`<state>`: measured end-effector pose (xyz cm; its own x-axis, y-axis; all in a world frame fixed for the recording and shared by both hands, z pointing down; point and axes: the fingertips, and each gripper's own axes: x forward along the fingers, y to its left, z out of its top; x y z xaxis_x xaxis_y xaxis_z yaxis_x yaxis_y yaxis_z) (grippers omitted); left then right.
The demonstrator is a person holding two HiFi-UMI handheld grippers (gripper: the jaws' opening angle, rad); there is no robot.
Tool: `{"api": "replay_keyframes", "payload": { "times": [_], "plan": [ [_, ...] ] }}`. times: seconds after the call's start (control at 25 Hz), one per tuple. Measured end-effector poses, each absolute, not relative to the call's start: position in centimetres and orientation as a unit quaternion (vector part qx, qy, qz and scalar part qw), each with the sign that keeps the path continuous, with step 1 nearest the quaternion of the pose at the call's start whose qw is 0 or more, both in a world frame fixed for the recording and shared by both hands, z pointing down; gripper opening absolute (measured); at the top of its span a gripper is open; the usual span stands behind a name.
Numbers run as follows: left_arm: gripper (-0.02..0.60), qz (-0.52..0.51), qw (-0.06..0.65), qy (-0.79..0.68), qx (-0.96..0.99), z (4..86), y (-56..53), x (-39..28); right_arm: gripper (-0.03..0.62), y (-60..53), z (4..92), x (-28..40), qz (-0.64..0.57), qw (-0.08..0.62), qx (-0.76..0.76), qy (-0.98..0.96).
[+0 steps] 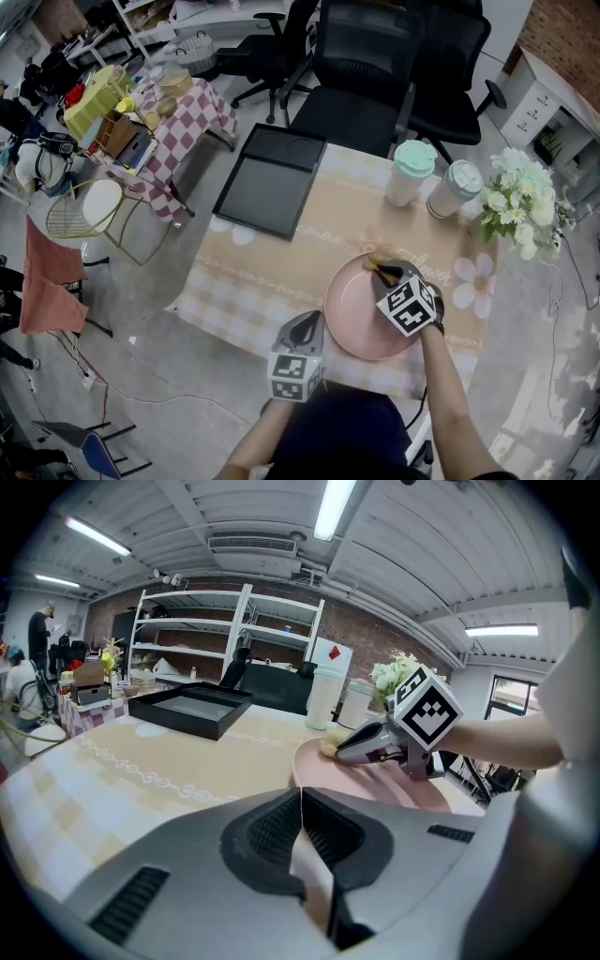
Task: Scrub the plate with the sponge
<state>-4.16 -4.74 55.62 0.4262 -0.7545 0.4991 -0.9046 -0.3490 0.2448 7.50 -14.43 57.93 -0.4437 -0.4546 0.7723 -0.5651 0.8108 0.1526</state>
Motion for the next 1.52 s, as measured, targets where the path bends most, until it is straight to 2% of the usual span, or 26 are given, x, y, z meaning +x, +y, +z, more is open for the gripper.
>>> {"api": "replay_keyframes", "payload": {
  "times": [1.52],
  "plan": [
    [0.012, 0.157, 0.247, -0.504, 0.812, 55.5, -3.9, -4.0, 0.034, -11.0, 57.9, 5.8, 0.084, 0.440, 0.282, -0.848]
  ]
}}
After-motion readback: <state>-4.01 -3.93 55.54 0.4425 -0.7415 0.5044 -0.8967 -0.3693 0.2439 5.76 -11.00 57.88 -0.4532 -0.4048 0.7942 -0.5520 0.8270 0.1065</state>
